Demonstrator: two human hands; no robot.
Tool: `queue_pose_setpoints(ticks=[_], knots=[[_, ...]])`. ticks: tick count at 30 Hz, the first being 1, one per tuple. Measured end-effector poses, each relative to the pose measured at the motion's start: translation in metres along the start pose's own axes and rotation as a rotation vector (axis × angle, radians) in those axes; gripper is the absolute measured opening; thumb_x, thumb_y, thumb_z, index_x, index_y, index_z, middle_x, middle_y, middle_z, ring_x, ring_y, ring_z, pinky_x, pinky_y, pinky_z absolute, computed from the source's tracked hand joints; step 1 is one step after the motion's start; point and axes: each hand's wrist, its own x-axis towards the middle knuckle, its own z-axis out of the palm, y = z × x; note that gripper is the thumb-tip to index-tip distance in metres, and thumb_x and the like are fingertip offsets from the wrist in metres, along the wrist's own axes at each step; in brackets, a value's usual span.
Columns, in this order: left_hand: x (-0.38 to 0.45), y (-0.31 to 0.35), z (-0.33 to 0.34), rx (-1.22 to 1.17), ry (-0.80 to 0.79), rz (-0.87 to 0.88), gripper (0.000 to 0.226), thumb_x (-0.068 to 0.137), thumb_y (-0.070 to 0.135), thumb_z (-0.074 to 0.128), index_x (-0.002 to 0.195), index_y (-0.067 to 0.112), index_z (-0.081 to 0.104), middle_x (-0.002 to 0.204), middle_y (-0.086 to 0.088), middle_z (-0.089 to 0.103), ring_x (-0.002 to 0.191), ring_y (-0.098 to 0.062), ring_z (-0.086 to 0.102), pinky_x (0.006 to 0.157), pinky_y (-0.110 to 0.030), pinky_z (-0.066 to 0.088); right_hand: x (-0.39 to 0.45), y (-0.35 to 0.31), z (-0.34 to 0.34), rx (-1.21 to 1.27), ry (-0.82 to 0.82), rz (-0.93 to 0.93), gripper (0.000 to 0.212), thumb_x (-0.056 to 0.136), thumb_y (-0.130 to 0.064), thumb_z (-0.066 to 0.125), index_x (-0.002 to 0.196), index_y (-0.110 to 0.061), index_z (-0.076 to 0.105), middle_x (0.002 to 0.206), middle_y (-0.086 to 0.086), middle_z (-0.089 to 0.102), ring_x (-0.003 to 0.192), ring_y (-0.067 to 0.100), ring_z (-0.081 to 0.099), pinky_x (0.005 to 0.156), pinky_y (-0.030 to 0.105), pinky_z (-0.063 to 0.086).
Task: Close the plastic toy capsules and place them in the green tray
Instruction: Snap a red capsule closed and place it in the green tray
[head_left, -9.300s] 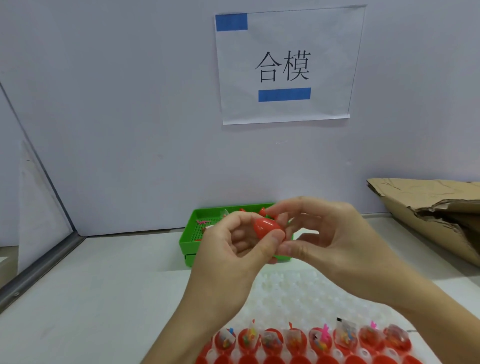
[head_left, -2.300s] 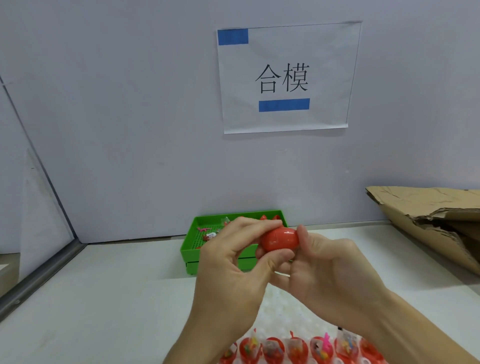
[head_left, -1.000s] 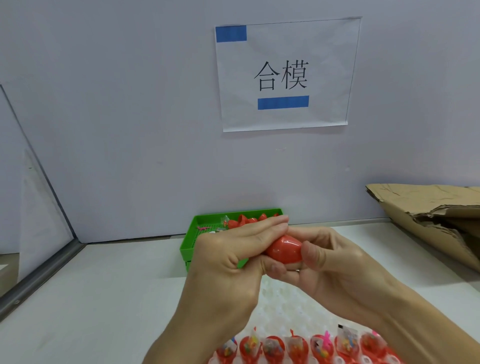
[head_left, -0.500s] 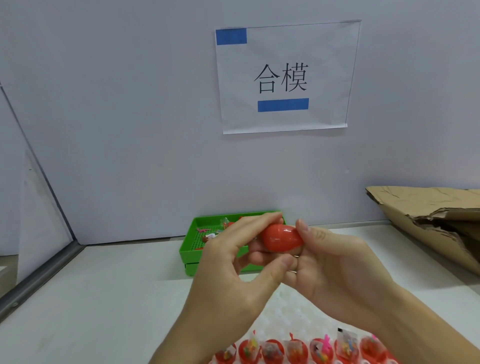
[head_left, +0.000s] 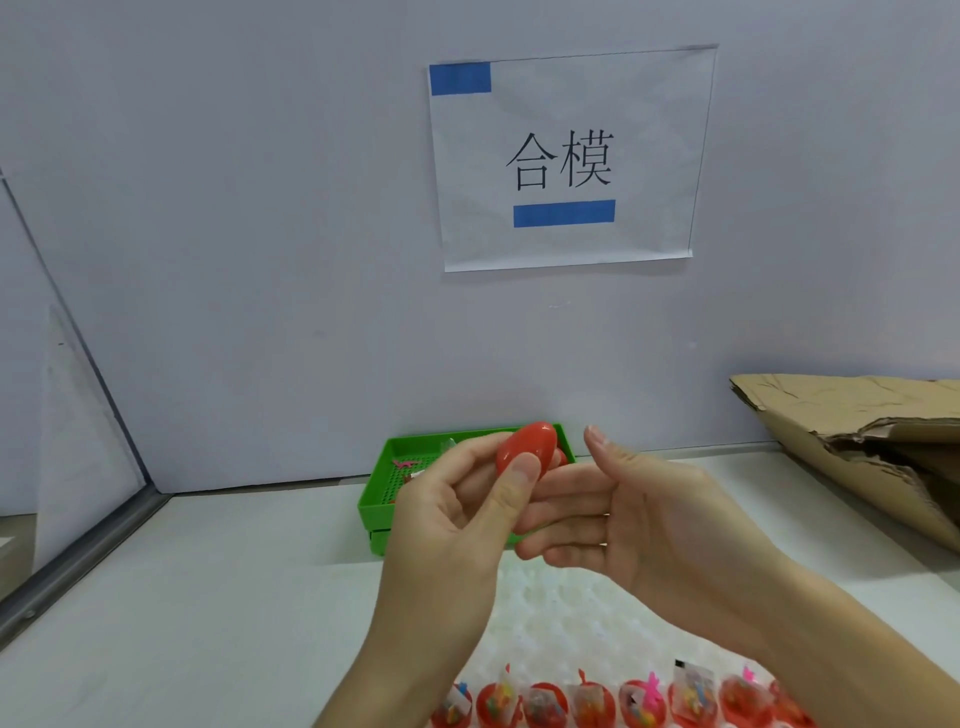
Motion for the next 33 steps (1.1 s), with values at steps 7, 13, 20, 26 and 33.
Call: queue_pose_setpoints(ticks=[7,13,20,26,33], knots=[[-0.001,-0.006,0.0,0.275,0.22,0.161,0.024,0.074,0.026,0.081,0.092,0.029,0.064,0.088,0.008,0.074,0.086,-0.008,0.07,0.071,-0.013,0.053,0.001,-0.001,0.001,-0.249,0.275,-0.125,0.038,0.084,-0.04,0.058,0.084,-0.008,0.079,0.085,0.02,0.074,0.076,0.028,0.073,0.064,0.026,0.057],[-0.004,-0.011,0.0,0.678,0.257,0.417,0.041,0.074,0.016,0.084,0.094,0.039,0.057,0.09,0.016,0.063,0.087,-0.013,0.064,0.073,-0.023,0.056,-0.001,0.001,0.006,-0.383,0.29,-0.236,0.023,0.085,-0.034,0.066,0.095,-0.016,0.077,0.09,0.01,0.077,0.085,0.023,0.075,0.073,0.028,0.056],[-0.005,-0.007,0.002,0.762,0.142,0.523,0.039,0.074,0.019,0.083,0.102,0.031,0.059,0.098,0.018,0.061,0.091,-0.003,0.064,0.077,-0.016,0.052,-0.002,0.008,0.011,-0.522,0.326,-0.4,0.018,0.079,-0.024,0.078,0.097,-0.022,0.077,0.092,-0.002,0.079,0.09,0.014,0.075,0.079,0.022,0.058],[-0.003,-0.004,0.001,0.241,0.043,0.258,0.031,0.084,0.006,0.071,0.108,0.023,0.065,0.106,0.01,0.073,0.106,-0.009,0.068,0.083,-0.014,0.053,-0.003,0.005,0.008,-0.544,0.367,-0.478,0.024,0.088,-0.013,0.07,0.104,-0.029,0.074,0.096,-0.01,0.078,0.094,0.007,0.073,0.089,0.017,0.053],[-0.001,-0.002,0.001,0.294,-0.001,0.26,0.037,0.081,-0.001,0.075,0.11,0.022,0.07,0.106,0.004,0.071,0.103,-0.014,0.068,0.082,-0.018,0.055,-0.003,0.006,0.011,-0.557,0.341,-0.495,0.022,0.08,-0.032,0.068,0.1,-0.03,0.076,0.096,-0.011,0.078,0.093,0.006,0.073,0.081,0.012,0.053]])
